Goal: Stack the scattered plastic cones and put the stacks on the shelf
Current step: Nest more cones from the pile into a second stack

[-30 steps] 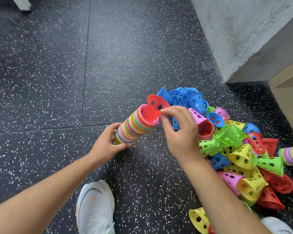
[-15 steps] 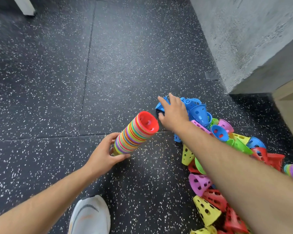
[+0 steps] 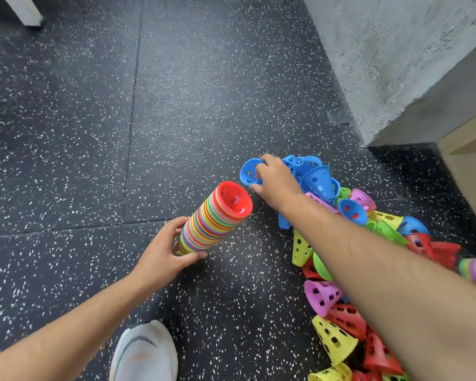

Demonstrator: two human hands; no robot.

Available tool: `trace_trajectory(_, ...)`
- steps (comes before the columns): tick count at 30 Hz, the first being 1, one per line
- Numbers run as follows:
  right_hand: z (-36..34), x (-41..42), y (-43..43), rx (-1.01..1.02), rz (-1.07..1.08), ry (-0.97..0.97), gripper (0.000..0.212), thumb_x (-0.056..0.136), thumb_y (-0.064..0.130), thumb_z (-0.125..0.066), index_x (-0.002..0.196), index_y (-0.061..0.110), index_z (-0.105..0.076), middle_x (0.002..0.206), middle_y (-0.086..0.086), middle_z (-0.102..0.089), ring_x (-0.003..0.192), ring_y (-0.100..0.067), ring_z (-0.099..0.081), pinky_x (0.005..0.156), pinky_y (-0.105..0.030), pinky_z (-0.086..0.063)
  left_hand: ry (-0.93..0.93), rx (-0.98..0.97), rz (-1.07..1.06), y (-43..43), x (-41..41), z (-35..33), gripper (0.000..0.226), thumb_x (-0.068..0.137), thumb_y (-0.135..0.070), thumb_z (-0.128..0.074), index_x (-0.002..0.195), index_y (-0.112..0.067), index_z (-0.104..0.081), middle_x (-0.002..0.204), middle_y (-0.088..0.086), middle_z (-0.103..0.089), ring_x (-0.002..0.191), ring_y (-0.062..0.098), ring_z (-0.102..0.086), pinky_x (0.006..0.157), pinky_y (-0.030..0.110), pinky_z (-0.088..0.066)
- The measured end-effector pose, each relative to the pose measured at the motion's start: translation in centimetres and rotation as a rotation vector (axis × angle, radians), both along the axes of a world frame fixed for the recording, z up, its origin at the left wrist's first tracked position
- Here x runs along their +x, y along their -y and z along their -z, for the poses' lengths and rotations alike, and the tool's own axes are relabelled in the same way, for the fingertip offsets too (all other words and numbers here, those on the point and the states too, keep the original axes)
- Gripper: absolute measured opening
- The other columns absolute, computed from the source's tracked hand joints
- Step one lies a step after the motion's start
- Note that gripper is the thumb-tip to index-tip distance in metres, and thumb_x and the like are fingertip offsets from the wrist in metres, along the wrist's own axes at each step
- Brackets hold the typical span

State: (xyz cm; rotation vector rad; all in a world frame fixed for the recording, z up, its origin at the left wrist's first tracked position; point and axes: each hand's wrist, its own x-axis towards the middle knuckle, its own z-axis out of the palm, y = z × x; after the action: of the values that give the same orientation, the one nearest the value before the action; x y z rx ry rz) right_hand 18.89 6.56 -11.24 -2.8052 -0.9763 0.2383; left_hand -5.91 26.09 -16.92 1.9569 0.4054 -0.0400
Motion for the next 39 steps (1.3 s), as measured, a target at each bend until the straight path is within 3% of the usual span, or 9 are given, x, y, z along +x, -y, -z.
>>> trace_trajectory(4,-3.5,-2.5,1.9,0.541,0.259,-0.09,0.029,0.083,0.028,-0.079,0.095,0.005,-0.066,0.129,-0.01,-0.053,0.124,-0.022,-0.05,0.102,-0.02,-0.032,-0.02,-0.01,0.007,0.1,-0.1,-0.2,0.069,0.074,-0.028,-0.095,0.131,-0.04,-0.056,0.129,-0.019,-0.064,0.124,0.001,-0.059,0.105,0.038,-0.051)
trace_trajectory(8,-7.3,-6.0,4.3,0.838,0.284,-0.091,0.025,0.08,0.03,-0.081,0.09,0.012,-0.067,0.124,-0.003,-0.057,0.119,-0.014,-0.056,0.103,-0.036,-0.047,-0.028,0.005,0.013,0.3,-0.1,-0.6,0.07,0.074,-0.027,-0.095,0.13,-0.041,-0.057,0.129,-0.019,-0.064,0.124,0.0,-0.058,0.105,0.035,-0.051)
trace_trajectory(10,-8.4,-8.2,5.0,0.862,0.209,-0.126,0.024,0.08,0.031,-0.081,0.089,0.015,-0.067,0.123,-0.001,-0.058,0.118,-0.012,-0.058,0.103,-0.034,-0.047,-0.032,0.018,0.011,0.5,-0.1,-0.8,0.07,0.073,-0.026,-0.096,0.13,-0.042,-0.057,0.127,-0.021,-0.064,0.123,-0.002,-0.058,0.102,0.03,-0.05)
trace_trajectory(12,-8.6,-10.3,5.4,0.801,0.119,-0.136,0.023,0.079,0.029,-0.082,0.089,0.015,-0.067,0.124,0.001,-0.059,0.119,-0.007,-0.056,0.106,-0.024,-0.04,-0.039,0.038,0.013,0.6,-0.1,-1.0,0.07,0.073,-0.025,-0.096,0.13,-0.039,-0.057,0.126,-0.022,-0.064,0.121,-0.004,-0.058,0.1,0.026,-0.05)
trace_trajectory(16,-7.4,-12.1,6.0,0.606,0.074,-0.244,0.033,0.079,0.041,-0.08,0.102,0.021,-0.066,0.135,0.004,-0.056,0.128,-0.009,-0.049,0.111,-0.026,-0.035,-0.041,0.041,0.032,0.8,0.5,-1.4,0.069,0.072,-0.022,-0.096,0.13,-0.031,-0.059,0.124,-0.017,-0.066,0.118,-0.004,-0.059,0.095,0.026,-0.051)
trace_trajectory(20,-6.4,-10.9,6.8,0.666,0.187,-0.195,0.04,0.086,0.05,-0.066,0.115,0.023,-0.062,0.127,0.01,-0.058,0.121,0.0,-0.049,0.105,-0.016,-0.035,-0.036,0.064,0.04,0.8,1.4,-1.7,0.066,0.073,-0.024,-0.096,0.127,-0.031,-0.06,0.122,-0.015,-0.067,0.116,-0.003,-0.06,0.086,0.008,-0.045)
trace_trajectory(26,-4.8,-2.7,5.7,0.278,0.333,-0.108,0.049,0.092,0.04,-0.061,0.134,0.018,-0.051,0.135,-0.003,-0.052,0.127,-0.025,-0.043,0.108,-0.038,-0.036,-0.026,0.047,0.016,0.8,3.5,-2.1,0.066,0.072,-0.025,-0.095,0.127,-0.033,-0.059,0.124,-0.017,-0.065,0.116,-0.006,-0.058,0.087,0.006,-0.045)
trace_trajectory(33,-3.1,6.3,0.2,-0.368,0.214,-0.12,0.117,0.062,0.085,-0.065,0.155,0.043,-0.009,0.163,-0.014,-0.009,0.148,-0.04,-0.013,0.118,-0.063,-0.015,-0.034,0.036,-0.01,-0.2,4.9,-1.7,0.067,0.07,-0.024,-0.097,0.125,-0.033,-0.06,0.117,-0.025,-0.067,0.111,-0.009,-0.058,0.084,0.002,-0.041)
trace_trajectory(39,0.1,8.0,-2.9,-0.402,0.198,-0.255,0.117,0.058,0.094,-0.054,0.153,0.049,-0.005,0.159,-0.006,-0.021,0.146,-0.037,-0.017,0.103,-0.081,-0.017,-0.044,0.031,-0.043,-1.4,5.4,-1.5,0.063,0.071,-0.029,-0.096,0.121,-0.039,-0.06,0.116,-0.031,-0.066,0.112,-0.009,-0.06,0.088,0.007,-0.042)
